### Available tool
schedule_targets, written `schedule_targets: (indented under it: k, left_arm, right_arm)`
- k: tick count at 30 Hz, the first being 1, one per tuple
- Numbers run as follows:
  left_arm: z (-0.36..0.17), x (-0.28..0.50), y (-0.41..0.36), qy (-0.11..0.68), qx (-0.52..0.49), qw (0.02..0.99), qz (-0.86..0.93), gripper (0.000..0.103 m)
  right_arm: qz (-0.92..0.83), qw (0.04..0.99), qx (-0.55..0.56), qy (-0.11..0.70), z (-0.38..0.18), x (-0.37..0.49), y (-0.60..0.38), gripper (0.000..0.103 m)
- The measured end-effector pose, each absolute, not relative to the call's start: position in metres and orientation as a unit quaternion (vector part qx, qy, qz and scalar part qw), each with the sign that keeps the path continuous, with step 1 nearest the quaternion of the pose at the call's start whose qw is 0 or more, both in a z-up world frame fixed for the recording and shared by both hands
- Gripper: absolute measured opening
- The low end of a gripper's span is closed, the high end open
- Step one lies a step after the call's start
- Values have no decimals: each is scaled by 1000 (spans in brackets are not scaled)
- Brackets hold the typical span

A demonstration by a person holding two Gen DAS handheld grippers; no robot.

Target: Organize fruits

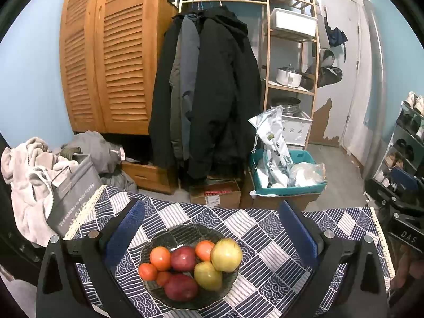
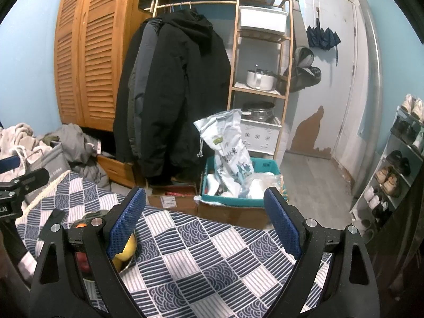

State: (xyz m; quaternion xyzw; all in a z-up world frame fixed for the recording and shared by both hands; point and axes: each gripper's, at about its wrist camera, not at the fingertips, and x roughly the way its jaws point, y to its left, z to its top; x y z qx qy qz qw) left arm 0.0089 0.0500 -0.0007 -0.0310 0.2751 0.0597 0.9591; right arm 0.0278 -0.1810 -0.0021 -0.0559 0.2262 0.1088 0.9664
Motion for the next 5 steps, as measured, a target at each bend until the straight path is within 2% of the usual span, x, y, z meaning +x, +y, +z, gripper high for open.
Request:
schedule_targets:
  k: [5]
  left_arm:
    - [1, 8, 49, 271, -29, 960, 60, 102]
  right_arm:
    - [109, 966, -56, 228, -2, 28, -181, 89]
